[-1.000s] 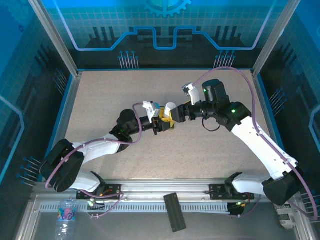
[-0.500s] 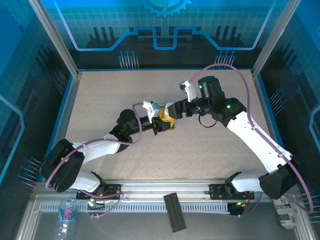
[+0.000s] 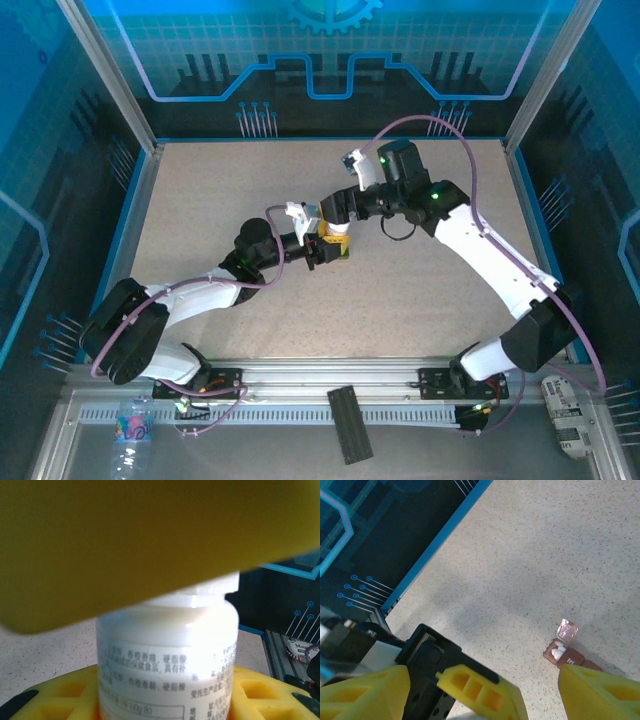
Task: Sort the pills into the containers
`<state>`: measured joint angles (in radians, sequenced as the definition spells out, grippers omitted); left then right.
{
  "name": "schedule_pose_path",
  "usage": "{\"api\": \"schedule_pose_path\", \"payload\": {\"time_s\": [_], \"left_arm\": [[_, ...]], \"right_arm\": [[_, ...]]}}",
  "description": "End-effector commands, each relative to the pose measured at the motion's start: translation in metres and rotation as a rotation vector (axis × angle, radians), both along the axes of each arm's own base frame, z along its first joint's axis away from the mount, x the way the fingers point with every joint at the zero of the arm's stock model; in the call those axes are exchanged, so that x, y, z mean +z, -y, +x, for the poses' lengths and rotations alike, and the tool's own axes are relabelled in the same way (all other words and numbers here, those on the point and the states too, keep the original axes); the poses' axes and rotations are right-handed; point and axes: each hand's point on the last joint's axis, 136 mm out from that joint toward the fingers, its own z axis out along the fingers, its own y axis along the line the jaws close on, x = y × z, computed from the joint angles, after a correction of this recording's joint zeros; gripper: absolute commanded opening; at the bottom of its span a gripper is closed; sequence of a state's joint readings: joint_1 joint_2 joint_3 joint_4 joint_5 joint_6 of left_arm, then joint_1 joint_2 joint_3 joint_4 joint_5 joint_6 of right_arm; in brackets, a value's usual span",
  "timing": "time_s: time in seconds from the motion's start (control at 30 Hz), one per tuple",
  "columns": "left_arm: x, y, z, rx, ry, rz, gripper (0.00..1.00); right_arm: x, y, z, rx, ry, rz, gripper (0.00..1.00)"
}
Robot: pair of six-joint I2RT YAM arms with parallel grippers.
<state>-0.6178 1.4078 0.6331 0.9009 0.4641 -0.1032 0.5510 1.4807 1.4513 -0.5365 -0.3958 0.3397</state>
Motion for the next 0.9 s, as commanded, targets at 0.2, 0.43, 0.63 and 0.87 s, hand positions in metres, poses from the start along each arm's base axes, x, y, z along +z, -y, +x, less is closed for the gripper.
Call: {"api": "schedule_pose_path", "payload": {"time_s": [0.2, 0.43, 0.63, 0.87], "left_arm": [[0.035, 0.003, -0.012, -0.045, 0.107, -0.054, 0.00], [0.032, 0.003, -0.011, -0.043, 0.101, -0.047, 0.00], [0.031, 0.003, -0.010, -0.041, 0.097, -0.046, 0.00], [0.029, 0.005, -0.008, -0.043, 0.095, -0.044, 0.00]], "right_arm": [[-0.009, -0.010, 0.040, -0.065, 0.002, 0.000, 0.78], [0.006, -0.003, 0.052, -0.100, 0.005, 0.045, 0.79], [0.011, 0.030, 0.054, -0.178, 0.002, 0.079, 0.79], [0.023, 0.059, 0.025, -0.206, 0.049, 0.087, 0.79]]}}
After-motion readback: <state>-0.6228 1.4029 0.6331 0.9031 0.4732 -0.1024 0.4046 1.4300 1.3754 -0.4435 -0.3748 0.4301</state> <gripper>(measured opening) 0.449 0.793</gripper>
